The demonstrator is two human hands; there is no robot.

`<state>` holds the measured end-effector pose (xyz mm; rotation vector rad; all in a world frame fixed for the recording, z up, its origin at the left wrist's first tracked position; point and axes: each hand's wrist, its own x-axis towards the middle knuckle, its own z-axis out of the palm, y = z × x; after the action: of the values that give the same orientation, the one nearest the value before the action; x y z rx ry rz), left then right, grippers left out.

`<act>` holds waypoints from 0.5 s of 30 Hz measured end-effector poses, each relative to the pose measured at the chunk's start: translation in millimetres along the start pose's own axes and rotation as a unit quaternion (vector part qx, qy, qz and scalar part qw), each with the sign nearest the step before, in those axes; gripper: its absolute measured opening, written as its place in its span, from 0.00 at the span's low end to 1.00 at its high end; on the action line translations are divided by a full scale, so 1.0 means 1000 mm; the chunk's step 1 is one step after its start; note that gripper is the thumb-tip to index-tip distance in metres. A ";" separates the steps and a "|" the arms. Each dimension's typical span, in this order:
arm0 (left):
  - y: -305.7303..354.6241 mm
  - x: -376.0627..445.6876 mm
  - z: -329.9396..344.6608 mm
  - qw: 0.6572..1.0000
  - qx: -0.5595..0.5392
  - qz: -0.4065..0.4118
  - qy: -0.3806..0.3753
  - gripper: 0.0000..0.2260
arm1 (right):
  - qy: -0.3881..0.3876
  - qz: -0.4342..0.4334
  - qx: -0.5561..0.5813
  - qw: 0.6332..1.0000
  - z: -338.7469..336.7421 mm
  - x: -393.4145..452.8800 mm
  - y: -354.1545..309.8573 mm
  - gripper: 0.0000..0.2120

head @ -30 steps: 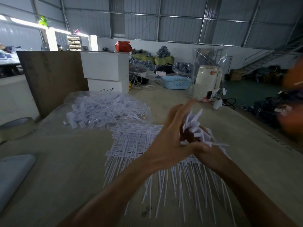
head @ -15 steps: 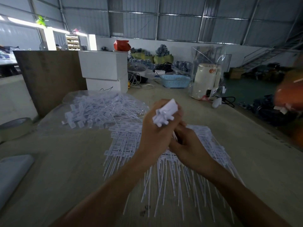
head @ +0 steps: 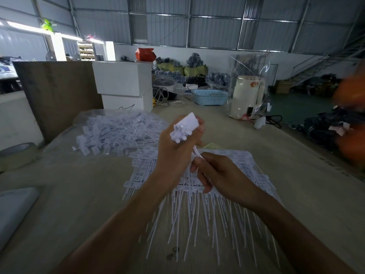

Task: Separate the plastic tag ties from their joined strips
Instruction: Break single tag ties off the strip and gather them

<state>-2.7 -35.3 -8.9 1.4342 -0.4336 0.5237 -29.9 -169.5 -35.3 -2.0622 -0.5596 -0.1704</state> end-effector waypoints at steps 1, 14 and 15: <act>-0.003 0.001 -0.003 1.000 -0.004 0.013 -0.002 0.08 | 0.006 -0.008 -0.015 1.000 0.000 0.000 0.002 0.15; -0.098 0.050 -0.044 0.820 0.494 -0.008 -0.288 0.40 | 0.236 0.006 -0.174 0.956 -0.044 0.011 0.034 0.16; -0.103 0.057 -0.039 0.803 0.508 -0.010 -0.311 0.39 | 0.231 0.009 -0.176 0.957 -0.043 0.012 0.036 0.16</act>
<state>102.1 2.2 -63.1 2.6847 -0.7029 0.2266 1.5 -217.2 -36.3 -2.2611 -0.2294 -0.7687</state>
